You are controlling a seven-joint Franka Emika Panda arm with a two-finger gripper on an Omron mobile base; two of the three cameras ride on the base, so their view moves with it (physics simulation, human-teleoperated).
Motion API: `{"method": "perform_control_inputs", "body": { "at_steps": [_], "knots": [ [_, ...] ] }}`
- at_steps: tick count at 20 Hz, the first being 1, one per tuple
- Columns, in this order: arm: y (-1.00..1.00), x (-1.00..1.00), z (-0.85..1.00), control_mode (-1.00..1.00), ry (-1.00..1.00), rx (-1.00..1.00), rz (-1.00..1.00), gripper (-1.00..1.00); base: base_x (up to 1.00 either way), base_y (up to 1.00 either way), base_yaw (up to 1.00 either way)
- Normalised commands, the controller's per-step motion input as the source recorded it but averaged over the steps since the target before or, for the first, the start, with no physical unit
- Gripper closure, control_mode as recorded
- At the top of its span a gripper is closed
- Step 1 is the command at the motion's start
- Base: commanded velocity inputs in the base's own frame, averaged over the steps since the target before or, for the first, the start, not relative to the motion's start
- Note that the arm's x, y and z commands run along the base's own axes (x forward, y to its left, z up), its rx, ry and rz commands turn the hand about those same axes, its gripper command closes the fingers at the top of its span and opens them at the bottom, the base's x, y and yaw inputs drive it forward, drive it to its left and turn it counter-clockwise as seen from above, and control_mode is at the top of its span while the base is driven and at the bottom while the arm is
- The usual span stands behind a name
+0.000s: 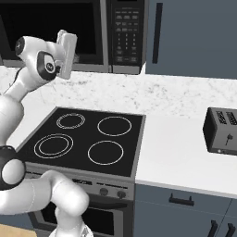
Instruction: Open the microwave, place the bowl with waffle inside the microwave, then close the microwave door and turn it on.
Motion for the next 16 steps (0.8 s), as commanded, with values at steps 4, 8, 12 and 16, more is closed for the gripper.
{"method": "perform_control_inputs", "body": {
  "at_steps": [4,8,12,16],
  "knots": [
    [0.00,1.00,-1.00,-1.00,-0.40,-0.19,0.08,1.00,0.00,0.00,0.00],
    [0.00,1.00,-1.00,-1.00,-0.27,-0.17,0.00,1.00,0.00,0.00,0.00],
    [-0.07,1.00,-0.95,-1.00,-0.17,-0.08,0.00,1.00,0.00,0.00,0.00],
    [0.00,-0.63,-0.27,-1.00,-0.17,0.00,0.17,1.00,0.00,0.00,0.00]
  ]
}}
